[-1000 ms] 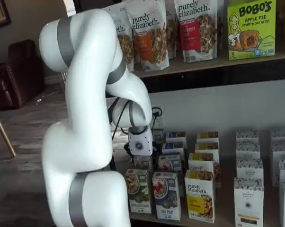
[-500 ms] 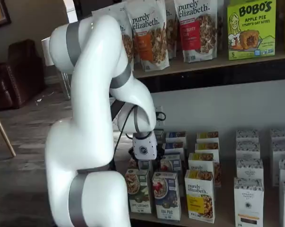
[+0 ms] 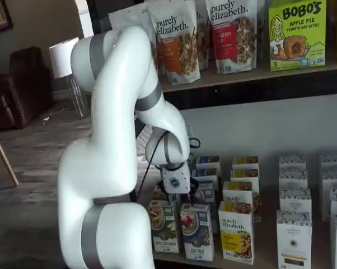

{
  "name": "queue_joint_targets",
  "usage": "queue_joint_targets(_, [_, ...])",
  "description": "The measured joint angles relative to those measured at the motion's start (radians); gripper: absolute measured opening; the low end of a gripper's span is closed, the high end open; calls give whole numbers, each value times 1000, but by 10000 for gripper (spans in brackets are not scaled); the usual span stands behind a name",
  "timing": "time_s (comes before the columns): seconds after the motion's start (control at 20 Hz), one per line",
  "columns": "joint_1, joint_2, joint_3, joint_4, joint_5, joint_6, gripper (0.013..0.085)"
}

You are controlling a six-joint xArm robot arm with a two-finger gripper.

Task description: Pick up the blue and white box that is on the bottom shelf, the second box from the left

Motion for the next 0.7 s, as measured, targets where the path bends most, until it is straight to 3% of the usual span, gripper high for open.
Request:
queue_joint_targets(0.45, [-19, 80, -66, 59, -14, -77, 850])
queue_joint_targets(0.7, [-31, 126, -109, 44, -12, -74, 850])
